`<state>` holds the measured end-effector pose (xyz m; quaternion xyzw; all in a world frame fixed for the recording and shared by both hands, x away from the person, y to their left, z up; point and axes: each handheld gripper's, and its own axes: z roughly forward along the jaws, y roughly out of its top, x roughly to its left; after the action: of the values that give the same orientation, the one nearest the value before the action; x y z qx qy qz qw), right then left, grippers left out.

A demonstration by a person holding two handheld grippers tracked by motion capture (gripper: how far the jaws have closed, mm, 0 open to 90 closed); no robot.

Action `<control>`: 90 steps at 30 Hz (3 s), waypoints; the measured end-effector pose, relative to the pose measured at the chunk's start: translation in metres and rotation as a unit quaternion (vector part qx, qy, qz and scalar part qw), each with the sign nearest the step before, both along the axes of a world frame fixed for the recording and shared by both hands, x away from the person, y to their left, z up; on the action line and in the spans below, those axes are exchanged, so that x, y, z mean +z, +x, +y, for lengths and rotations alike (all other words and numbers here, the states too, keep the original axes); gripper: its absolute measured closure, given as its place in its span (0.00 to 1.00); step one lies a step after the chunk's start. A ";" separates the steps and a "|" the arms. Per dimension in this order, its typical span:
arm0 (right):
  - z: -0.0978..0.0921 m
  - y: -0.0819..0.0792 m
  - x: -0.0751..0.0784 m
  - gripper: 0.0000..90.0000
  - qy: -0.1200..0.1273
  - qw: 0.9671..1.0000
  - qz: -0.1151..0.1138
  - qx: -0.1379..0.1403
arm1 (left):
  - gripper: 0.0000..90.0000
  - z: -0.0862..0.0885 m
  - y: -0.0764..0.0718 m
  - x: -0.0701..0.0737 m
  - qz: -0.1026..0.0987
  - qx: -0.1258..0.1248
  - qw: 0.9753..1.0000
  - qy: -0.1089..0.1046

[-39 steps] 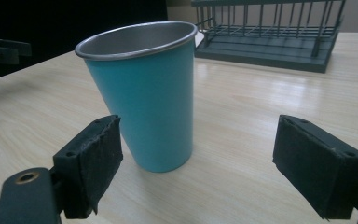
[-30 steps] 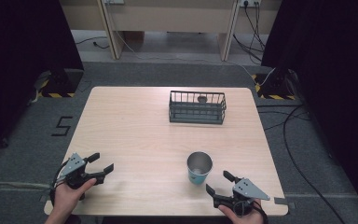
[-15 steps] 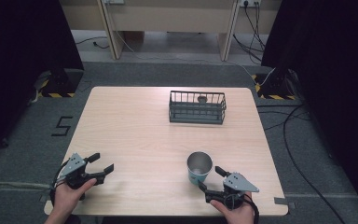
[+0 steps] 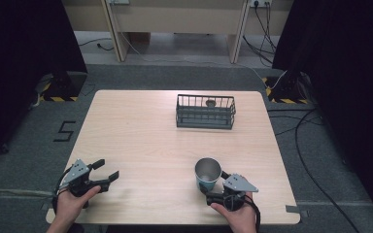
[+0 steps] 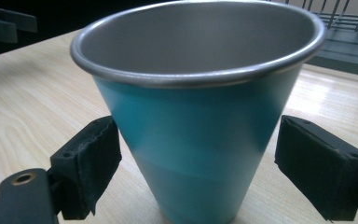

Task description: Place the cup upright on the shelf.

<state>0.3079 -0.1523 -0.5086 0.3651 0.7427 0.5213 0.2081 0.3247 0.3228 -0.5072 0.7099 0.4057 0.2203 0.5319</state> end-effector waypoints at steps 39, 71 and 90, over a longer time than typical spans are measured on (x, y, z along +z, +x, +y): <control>0.010 0.013 0.006 0.20 0.007 1.000 -0.029 0.007 | 0.21 0.000 0.000 0.000 -0.001 -0.005 1.000 -0.001; -0.002 0.016 0.023 0.20 0.026 0.998 -0.059 -0.017 | 0.21 -0.001 0.000 0.000 -0.001 -0.006 1.000 0.000; -0.001 0.029 0.041 0.20 0.031 0.996 -0.076 -0.022 | 0.21 0.000 0.000 0.000 -0.001 -0.006 1.000 0.000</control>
<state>0.3369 -0.1529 -0.4674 0.3471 0.7000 0.5656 0.2637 0.3243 0.3226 -0.5069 0.7121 0.4011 0.2179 0.5334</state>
